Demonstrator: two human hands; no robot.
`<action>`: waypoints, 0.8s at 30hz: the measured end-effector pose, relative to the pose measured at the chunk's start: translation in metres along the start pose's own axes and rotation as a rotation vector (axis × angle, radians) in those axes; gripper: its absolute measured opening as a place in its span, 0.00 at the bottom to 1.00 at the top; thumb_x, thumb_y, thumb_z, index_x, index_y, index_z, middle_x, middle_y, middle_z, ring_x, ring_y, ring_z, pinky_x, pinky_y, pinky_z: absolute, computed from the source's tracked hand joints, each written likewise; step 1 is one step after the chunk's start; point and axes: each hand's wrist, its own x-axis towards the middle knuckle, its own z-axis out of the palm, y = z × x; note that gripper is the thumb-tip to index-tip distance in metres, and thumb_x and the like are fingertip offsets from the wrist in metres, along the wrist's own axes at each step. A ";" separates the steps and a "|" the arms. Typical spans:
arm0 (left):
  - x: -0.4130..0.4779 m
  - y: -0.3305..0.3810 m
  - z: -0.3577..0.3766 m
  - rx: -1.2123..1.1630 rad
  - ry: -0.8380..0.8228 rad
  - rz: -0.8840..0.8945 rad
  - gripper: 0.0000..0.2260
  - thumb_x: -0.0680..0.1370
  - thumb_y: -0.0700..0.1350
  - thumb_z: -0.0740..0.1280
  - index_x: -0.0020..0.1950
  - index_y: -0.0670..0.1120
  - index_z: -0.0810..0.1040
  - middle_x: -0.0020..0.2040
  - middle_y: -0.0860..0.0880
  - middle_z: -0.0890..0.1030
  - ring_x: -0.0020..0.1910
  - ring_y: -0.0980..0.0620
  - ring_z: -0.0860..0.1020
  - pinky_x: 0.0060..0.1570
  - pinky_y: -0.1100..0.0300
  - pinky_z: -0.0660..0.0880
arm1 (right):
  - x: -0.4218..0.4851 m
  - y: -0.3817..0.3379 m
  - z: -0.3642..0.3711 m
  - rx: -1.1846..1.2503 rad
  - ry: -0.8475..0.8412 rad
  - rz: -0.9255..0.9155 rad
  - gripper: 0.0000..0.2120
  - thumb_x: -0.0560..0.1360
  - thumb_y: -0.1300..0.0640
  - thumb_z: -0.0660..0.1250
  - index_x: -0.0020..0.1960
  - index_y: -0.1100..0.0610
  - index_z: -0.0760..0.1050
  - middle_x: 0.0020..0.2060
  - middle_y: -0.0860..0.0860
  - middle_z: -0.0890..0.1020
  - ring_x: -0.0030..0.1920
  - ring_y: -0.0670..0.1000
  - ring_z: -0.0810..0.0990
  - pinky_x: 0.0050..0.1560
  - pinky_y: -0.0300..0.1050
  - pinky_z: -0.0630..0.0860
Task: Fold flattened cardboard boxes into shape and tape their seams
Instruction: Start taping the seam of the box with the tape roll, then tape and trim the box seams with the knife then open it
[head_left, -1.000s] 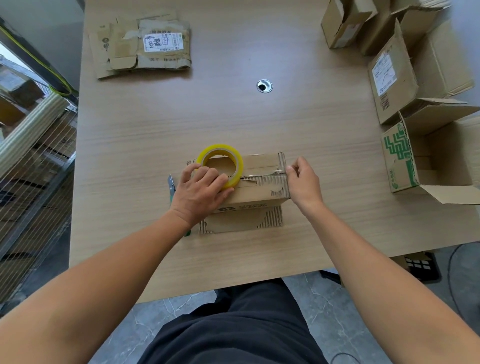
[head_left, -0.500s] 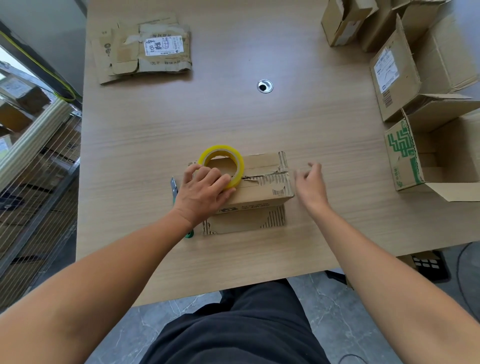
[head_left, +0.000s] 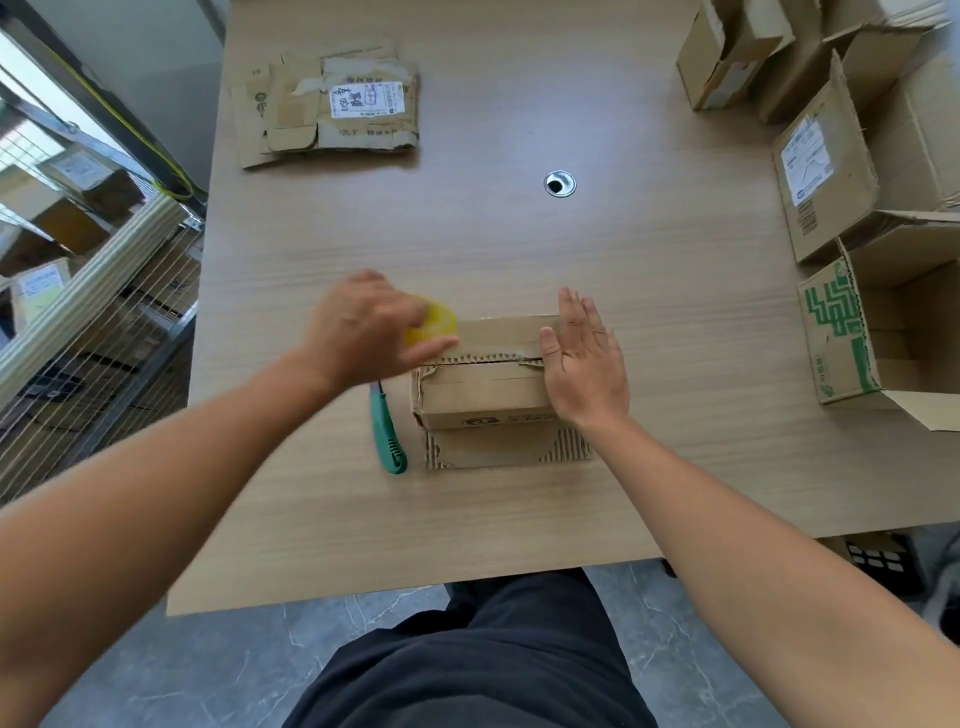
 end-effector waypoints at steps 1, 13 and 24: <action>-0.007 -0.014 -0.011 -0.008 -0.076 -0.087 0.22 0.78 0.64 0.63 0.33 0.49 0.75 0.26 0.48 0.74 0.26 0.45 0.74 0.34 0.56 0.70 | -0.001 -0.001 0.000 0.019 0.006 0.004 0.29 0.85 0.40 0.43 0.83 0.45 0.42 0.83 0.45 0.51 0.81 0.43 0.43 0.81 0.51 0.45; -0.056 -0.024 0.011 -0.237 -0.485 -0.551 0.23 0.74 0.69 0.63 0.34 0.50 0.72 0.27 0.53 0.73 0.30 0.56 0.70 0.28 0.58 0.60 | 0.002 -0.002 0.005 -0.162 -0.035 -0.021 0.31 0.80 0.30 0.41 0.81 0.36 0.44 0.83 0.44 0.48 0.81 0.44 0.40 0.78 0.57 0.53; -0.056 -0.012 0.026 -0.347 -0.760 -0.367 0.26 0.83 0.63 0.53 0.73 0.76 0.39 0.52 0.58 0.70 0.45 0.55 0.74 0.47 0.54 0.77 | 0.023 0.006 0.001 -0.395 -0.120 -0.137 0.35 0.76 0.26 0.37 0.80 0.36 0.34 0.82 0.49 0.40 0.81 0.48 0.34 0.80 0.59 0.44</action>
